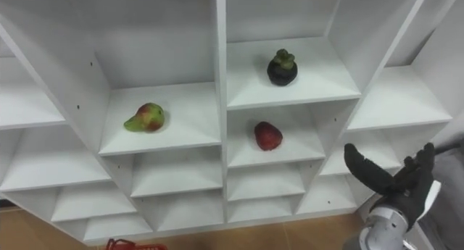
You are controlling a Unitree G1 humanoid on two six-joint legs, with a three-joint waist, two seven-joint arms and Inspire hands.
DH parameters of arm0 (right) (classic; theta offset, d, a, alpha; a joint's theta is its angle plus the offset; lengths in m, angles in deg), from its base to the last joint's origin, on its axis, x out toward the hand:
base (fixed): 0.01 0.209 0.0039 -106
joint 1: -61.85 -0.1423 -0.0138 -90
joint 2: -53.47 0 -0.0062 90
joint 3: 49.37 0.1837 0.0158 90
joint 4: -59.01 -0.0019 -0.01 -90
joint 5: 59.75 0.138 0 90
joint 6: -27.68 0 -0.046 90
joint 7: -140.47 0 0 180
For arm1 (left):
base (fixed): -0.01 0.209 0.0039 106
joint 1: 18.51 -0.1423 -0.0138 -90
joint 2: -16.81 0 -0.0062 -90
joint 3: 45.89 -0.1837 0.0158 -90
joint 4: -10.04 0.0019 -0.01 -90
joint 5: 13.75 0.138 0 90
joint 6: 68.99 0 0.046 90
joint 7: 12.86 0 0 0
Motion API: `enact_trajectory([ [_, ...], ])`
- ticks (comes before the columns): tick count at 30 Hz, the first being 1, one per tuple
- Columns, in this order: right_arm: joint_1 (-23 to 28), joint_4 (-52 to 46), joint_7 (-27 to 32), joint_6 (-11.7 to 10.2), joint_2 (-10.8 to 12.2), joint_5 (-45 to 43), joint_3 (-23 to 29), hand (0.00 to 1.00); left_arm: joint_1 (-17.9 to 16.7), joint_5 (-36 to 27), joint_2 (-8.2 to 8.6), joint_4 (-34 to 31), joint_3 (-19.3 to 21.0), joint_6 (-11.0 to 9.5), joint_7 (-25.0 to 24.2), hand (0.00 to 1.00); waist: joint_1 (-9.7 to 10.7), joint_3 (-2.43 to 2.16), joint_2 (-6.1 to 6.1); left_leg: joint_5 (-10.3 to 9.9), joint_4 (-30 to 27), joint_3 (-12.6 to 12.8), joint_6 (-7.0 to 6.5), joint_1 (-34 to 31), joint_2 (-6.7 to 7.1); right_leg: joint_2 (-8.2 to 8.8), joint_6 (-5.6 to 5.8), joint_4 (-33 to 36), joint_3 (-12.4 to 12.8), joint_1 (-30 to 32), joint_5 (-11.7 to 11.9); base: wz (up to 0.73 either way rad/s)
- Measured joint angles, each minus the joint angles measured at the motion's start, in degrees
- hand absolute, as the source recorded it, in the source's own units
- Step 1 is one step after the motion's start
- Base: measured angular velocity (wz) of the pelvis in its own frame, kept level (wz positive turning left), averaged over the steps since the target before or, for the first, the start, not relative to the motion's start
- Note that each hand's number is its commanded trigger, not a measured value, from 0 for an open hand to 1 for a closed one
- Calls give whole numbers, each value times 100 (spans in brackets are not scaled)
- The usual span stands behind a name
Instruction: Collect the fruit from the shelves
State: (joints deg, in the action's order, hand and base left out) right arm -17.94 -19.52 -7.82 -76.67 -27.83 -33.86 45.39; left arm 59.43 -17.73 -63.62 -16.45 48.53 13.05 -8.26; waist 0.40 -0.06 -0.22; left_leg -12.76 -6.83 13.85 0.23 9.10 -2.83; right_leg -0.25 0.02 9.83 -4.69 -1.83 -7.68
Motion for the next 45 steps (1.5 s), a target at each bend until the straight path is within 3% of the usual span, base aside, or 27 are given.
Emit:
enact_trajectory([
  [2, -1, -329, 10, 1, -3, -278, 9, 0, -40, 117, 0, -49, -2, 3, 22, 100, 0, -25, -5, 1, -4, 1, -1, -54, 1, 3, 1, 5, -4, 86, 2, 0],
  [8, 1, -1195, 155, -9, -20, -924, 5, 0, -85, 118, -1, -60, -13, 2, 31, 100, -33, -22, -5, 1, -58, 5, -1, -74, -1, 2, -1, -21, -1, 88, 4, 0],
  [24, -203, -2104, 507, -229, -33, -1946, 94, 0, 1, 116, 27, 84, -14, -17, -107, 100, -112, 6, 72, 1, -55, 8, -1, -59, 0, 4, 1, 5, 8, 89, 12, 0],
  [29, -230, -2488, 297, -228, -37, -2617, -18, 0, 50, 128, 62, 78, -12, -13, -34, 100, -148, -5, 67, 2, -50, -5, -1, -153, -5, -5, -7, 17, 17, 169, 22, 0],
  [35, -314, -2610, -70, -192, -65, -2824, -109, 0, 101, 131, 61, 78, -10, -1, -38, 100, -251, -7, 66, 2, -50, -11, -1, -179, -5, -1, -7, 4, 11, 168, 23, 0],
  [45, -434, -2791, -548, 24, -137, -2814, -472, 0, 126, 133, 58, 78, -12, 50, -129, 100, -247, -13, 58, 2, -53, -1, 0, -191, -8, 1, -7, -1, -8, 171, 23, 0],
])
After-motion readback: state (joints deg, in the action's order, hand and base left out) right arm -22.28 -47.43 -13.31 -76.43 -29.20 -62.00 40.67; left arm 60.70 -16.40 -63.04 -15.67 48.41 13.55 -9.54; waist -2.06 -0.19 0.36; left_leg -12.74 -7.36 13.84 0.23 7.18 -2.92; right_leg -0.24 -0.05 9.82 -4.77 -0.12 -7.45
